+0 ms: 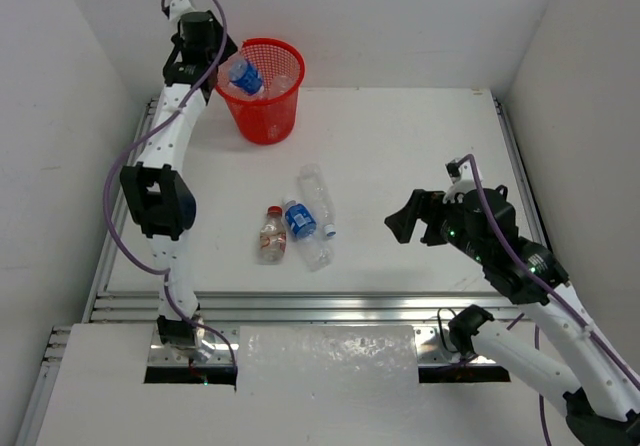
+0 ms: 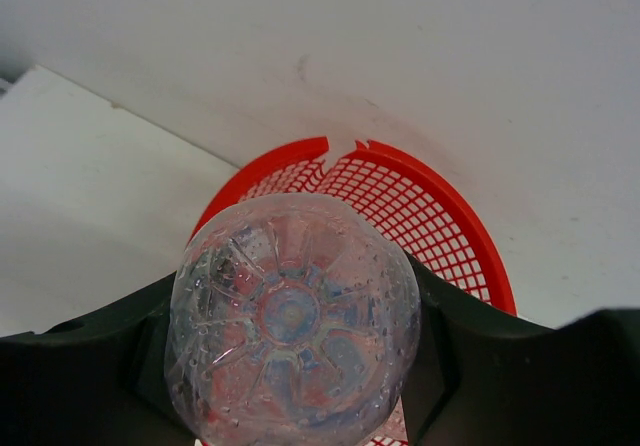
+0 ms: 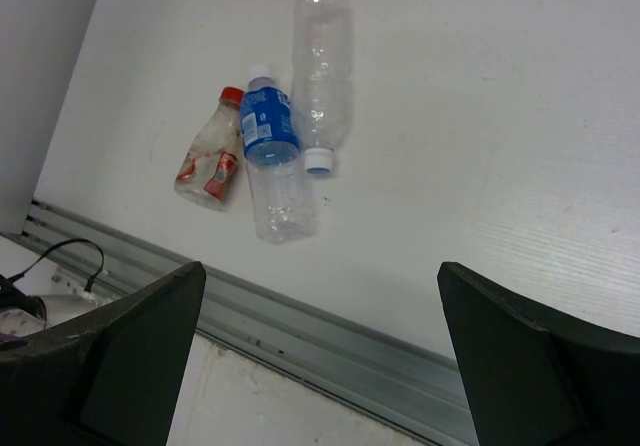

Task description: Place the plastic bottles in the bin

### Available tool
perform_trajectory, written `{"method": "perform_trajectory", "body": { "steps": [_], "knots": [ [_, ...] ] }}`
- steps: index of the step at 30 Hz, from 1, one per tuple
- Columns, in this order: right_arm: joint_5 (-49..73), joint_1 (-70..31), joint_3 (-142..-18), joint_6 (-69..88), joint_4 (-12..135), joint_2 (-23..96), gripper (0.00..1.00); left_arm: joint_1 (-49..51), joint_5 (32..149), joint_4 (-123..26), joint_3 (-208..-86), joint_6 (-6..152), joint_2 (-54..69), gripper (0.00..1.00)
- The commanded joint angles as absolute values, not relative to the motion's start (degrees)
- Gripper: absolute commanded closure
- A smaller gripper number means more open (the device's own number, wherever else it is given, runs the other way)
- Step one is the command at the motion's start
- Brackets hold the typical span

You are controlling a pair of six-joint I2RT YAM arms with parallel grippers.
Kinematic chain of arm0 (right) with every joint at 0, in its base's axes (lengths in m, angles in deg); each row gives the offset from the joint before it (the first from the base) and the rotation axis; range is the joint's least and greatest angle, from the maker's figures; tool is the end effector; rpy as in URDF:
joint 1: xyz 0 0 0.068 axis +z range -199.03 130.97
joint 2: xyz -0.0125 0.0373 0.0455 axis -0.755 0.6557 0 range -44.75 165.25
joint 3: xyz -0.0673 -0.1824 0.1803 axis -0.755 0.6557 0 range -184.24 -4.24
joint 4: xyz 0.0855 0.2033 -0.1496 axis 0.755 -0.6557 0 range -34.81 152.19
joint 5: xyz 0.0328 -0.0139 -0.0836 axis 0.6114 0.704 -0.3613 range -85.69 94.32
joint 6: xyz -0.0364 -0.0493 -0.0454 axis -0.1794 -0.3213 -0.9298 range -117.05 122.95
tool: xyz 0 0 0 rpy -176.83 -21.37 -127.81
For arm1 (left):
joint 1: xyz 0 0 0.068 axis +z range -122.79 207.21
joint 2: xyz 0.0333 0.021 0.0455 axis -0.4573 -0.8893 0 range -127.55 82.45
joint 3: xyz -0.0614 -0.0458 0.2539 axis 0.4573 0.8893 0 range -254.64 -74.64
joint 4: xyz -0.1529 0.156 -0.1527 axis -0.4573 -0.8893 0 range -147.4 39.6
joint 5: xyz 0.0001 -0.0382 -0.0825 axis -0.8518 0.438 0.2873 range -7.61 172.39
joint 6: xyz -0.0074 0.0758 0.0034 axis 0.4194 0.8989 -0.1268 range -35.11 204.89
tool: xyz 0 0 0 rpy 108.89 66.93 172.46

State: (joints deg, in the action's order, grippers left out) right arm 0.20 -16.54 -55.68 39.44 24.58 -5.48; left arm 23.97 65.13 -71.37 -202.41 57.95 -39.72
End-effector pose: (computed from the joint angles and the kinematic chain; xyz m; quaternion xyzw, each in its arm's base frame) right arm 0.1533 0.0921 0.3275 0.0487 0.8437 0.2772 0.4571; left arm 0.5308 -0.0109 0.3785 -0.2505 0.7509 -0.0408 0.6097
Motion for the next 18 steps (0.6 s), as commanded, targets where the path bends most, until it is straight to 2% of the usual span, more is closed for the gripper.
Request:
{"method": "perform_trajectory", "body": {
  "steps": [1,4,6,7,10,12,13,15,18],
  "knots": [
    [1.15,-16.24,-54.61,40.65,27.64,-4.59,0.01,24.31,60.43,-70.35,-205.95,61.77,-37.78,0.86],
    [2.11,-16.24,-53.90,40.74,28.70,-3.36,0.01,24.40,59.63,-70.61,-205.60,63.35,-37.95,0.80],
    [2.55,-16.16,-53.72,40.66,28.88,-2.13,0.01,24.31,61.11,-70.44,-205.25,64.76,-38.22,0.67],
    [2.82,-16.24,-53.55,40.57,29.23,-1.77,0.01,24.31,61.73,-70.70,-205.42,65.11,-38.83,0.54],
    [3.17,-16.16,-53.55,40.40,29.49,-0.37,0.01,24.31,63.75,-71.75,-205.95,65.12,-39.88,0.35],
    [3.35,-16.24,-53.55,40.13,29.58,0.69,0.01,24.31,65.25,-72.46,-207.00,65.12,-40.15,0.28],
    [3.35,-16.24,-53.55,39.78,29.67,1.13,0.01,24.31,66.03,-72.81,-207.18,65.20,-39.98,0.15],
    [3.44,-16.16,-53.37,39.08,29.93,3.05,0.01,24.31,67.62,-73.51,-208.49,65.03,-38.93,0.00],
    [3.87,-16.16,-53.55,37.41,31.85,8.31,0.01,24.40,67.28,-76.92,-209.99,64.15,-35.60,0.00]
  ]
}}
